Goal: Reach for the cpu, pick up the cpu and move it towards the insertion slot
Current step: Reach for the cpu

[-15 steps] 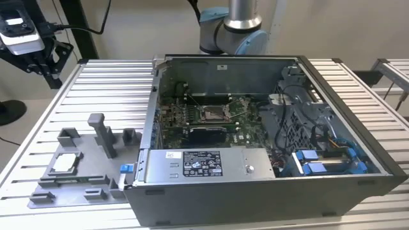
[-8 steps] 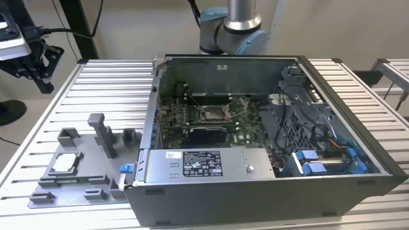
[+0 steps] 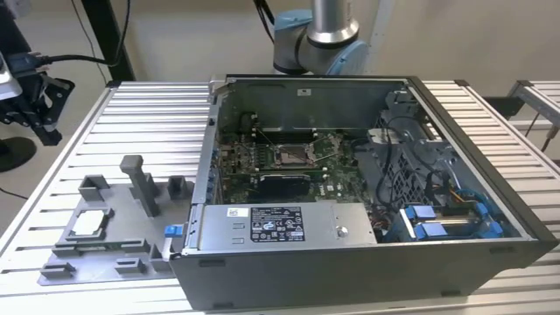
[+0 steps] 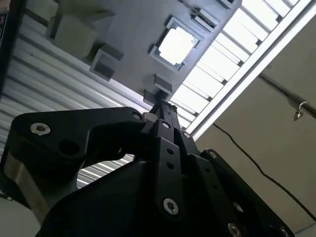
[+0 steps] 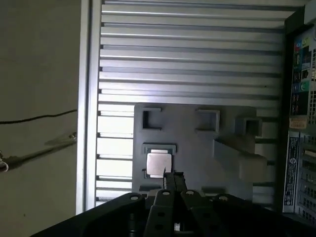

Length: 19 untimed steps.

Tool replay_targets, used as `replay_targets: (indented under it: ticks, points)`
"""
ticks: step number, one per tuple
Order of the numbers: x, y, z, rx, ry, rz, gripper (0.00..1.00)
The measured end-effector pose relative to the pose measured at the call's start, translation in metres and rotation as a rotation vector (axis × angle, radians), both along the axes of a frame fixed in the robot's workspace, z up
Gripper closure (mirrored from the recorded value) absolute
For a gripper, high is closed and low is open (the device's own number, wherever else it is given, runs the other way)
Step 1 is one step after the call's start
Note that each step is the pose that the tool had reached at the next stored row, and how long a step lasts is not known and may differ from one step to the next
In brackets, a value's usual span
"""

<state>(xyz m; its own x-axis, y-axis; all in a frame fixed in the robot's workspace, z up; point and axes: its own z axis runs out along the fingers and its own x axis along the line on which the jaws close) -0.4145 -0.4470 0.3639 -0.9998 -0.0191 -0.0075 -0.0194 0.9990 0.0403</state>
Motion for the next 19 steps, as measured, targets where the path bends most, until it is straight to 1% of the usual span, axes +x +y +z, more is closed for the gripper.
replay_targets:
  ticks: [1, 2, 7, 8, 19]
  points:
    - [-0.0007, -0.0043, -0.0008, 0.0001, -0.0002, 0.0, 1.0]
    - [-0.0015, -0.0058, -0.0012, 0.0004, -0.0003, 0.0, 1.0]
    - [-0.0018, -0.0058, -0.001, 0.0001, -0.0001, 0.001, 1.0]
    - [-0.0018, -0.0058, -0.001, 0.0002, -0.0002, 0.001, 0.0]
    - [-0.0022, -0.0058, -0.0011, 0.0002, -0.0002, 0.001, 0.0]
